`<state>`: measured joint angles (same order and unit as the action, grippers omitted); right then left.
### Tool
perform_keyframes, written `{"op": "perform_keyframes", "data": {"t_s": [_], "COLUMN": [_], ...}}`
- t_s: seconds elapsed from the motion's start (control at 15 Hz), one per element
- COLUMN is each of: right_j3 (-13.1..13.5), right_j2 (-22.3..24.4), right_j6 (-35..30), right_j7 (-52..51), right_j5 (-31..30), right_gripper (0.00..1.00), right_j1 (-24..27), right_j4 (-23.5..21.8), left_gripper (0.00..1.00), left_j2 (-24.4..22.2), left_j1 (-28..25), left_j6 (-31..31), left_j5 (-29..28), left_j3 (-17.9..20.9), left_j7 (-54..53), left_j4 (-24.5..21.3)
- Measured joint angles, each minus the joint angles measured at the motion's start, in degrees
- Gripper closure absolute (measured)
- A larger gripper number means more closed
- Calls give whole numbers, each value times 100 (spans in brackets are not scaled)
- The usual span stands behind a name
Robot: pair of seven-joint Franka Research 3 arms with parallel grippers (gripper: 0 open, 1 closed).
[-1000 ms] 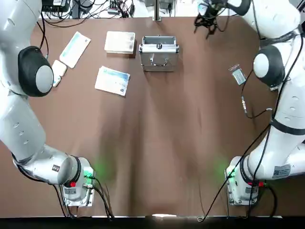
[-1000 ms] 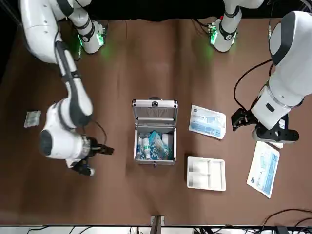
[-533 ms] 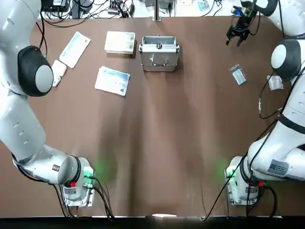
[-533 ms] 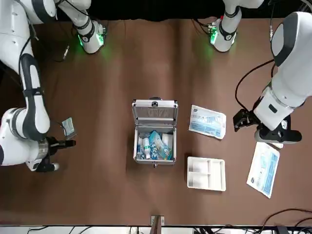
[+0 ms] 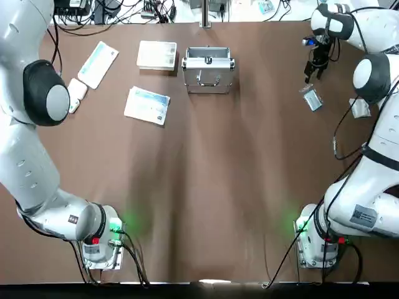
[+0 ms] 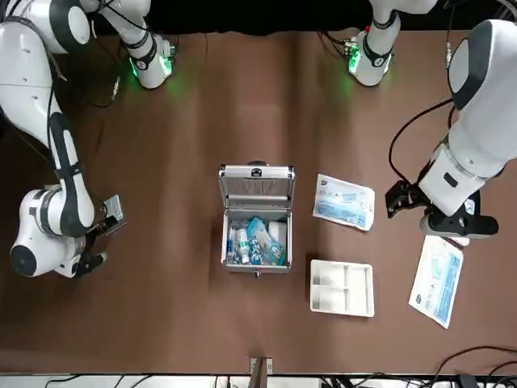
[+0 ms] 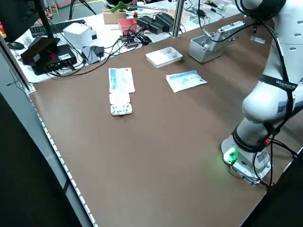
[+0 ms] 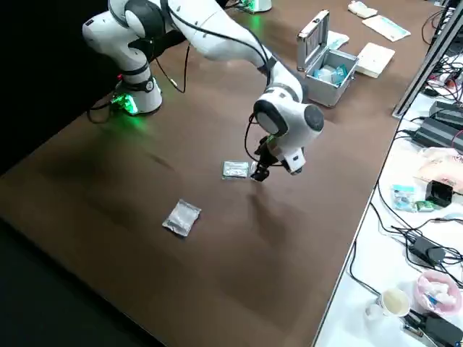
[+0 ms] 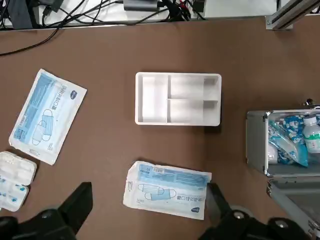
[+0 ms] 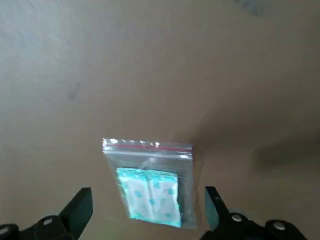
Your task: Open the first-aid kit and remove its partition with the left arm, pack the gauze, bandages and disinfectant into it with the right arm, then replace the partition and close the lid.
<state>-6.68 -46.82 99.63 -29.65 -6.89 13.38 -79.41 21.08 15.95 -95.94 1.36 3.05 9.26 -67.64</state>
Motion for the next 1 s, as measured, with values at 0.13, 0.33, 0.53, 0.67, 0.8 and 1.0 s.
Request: {"op": "perform_keyframes", "data": {"t_s": [0.13,0.33,0.53,0.67,0.8,1.0], "right_j3": [0,-1,-7,-8,-5,5], "right_j2": [-76,-190,-281,-287,-290,-291], "right_j6": [4,30,79,84,128,288], "right_j7": [-144,-169,-165,-151,-127,-2], "right_j5": [0,-111,-121,-117,-113,-102], "right_gripper": [1,1,1,1,3,11], "right_j1": [96,124,125,126,135,158], "right_j4": [-12,-39,-123,-123,-142,-212], "left_gripper": [0,0,0,0,0,0], "left_j2": [0,0,0,0,1,6], "left_j1": [0,-5,-8,-7,-3,1], "left_j6": [0,0,0,0,0,0], "left_j5": [0,0,0,0,0,0], "left_j3": [-1,3,5,5,3,-1], "left_j7": [0,0,0,0,0,0], "left_j4": [-1,-1,-1,-1,-2,-6]}}
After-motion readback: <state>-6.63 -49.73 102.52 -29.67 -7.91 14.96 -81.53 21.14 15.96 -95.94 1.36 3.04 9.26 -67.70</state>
